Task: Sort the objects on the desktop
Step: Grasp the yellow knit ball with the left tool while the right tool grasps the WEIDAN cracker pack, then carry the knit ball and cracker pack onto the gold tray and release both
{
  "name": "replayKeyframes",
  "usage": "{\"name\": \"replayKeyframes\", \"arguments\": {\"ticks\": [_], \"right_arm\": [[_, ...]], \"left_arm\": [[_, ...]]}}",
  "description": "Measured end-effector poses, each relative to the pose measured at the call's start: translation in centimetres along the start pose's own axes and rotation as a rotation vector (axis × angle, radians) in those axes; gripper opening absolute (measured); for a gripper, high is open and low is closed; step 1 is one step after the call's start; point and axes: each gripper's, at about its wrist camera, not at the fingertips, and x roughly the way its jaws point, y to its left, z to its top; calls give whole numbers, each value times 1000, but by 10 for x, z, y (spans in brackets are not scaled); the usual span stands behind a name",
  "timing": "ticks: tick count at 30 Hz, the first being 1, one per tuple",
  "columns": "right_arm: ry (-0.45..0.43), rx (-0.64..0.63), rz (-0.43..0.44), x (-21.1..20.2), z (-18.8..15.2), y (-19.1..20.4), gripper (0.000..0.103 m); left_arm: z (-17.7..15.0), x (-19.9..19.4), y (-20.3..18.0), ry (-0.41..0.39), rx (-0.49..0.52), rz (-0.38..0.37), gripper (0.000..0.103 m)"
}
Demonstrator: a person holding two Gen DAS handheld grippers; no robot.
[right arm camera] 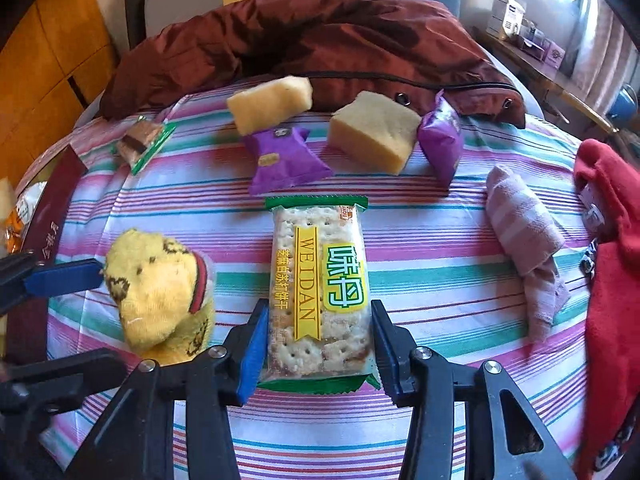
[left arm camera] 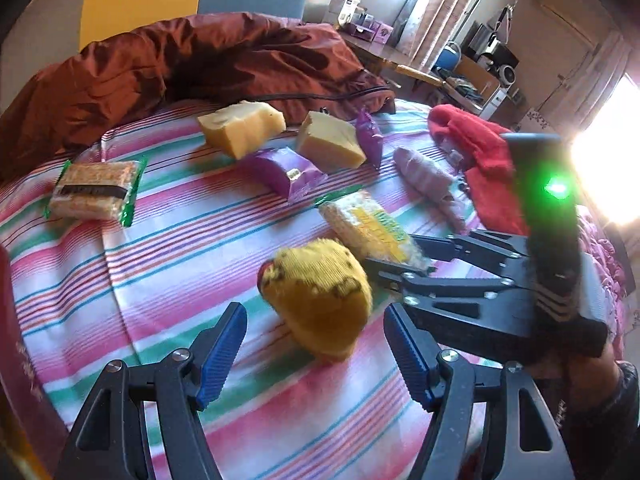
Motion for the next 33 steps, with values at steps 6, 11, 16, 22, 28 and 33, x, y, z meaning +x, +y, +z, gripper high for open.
{"name": "replayKeyframes", "arguments": {"ticks": [6, 11, 16, 22, 28, 33], "right_arm": [[3, 30, -4, 3, 4, -6, 48], [6, 39, -4, 5, 4, -5, 48], [9, 40, -9, 7, 4, -7, 48], [-19, 24, 12, 3, 3, -4, 48], [-31, -15, 36, 0, 3, 9, 48], [-67, -55, 73, -8, 2, 25, 48]], "left_arm": [[8, 16, 1, 4, -7, -5, 70], [9, 25, 3, 13, -32, -9, 56], [7, 29, 4, 5, -30, -12, 42], [2, 10, 3, -41, -20, 40, 40], [-2, -20, 5, -101, -15, 111, 40], [-9, -49, 7, -152, -6, 172, 40]]}}
